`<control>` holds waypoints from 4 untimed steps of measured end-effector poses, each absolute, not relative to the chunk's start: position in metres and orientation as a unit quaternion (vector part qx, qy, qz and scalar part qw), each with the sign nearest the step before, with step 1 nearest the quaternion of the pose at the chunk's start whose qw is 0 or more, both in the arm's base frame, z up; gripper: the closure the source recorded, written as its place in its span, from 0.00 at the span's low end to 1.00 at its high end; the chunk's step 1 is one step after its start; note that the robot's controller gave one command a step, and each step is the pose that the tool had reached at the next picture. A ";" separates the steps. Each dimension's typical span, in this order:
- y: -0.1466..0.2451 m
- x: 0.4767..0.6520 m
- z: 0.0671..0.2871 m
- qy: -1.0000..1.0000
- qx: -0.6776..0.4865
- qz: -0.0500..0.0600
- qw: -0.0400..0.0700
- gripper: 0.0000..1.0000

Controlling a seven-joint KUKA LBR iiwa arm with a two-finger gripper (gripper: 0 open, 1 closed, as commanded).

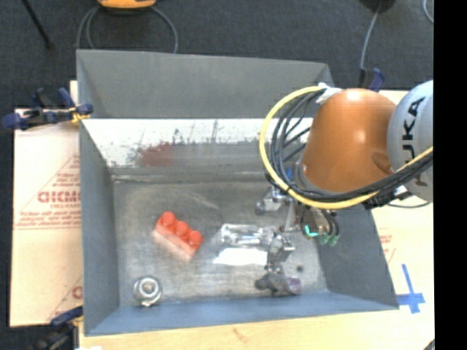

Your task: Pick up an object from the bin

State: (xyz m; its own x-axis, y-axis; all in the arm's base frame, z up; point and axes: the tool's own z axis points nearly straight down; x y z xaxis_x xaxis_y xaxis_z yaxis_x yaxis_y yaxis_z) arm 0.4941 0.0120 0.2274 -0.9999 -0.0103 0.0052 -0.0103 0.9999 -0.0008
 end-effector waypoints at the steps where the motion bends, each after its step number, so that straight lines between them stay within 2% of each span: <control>1: -0.003 0.527 0.072 -0.994 -0.109 -0.002 -0.007 0.00; 2: -0.010 0.520 0.102 -0.992 -0.126 -0.001 -0.003 0.00; 3: -0.011 0.523 0.100 -0.978 -0.207 -0.001 -0.002 0.00; 4: -0.010 0.522 0.074 -0.966 -0.259 -0.002 -0.004 0.00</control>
Offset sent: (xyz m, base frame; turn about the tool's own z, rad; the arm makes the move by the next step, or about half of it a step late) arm 0.0280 -0.0156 -0.1574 0.2310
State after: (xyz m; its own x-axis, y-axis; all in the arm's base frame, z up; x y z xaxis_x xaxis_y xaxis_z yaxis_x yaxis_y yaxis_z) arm 0.5219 -0.0101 0.0738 -0.8655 0.5009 -0.0072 0.5009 0.8655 0.0063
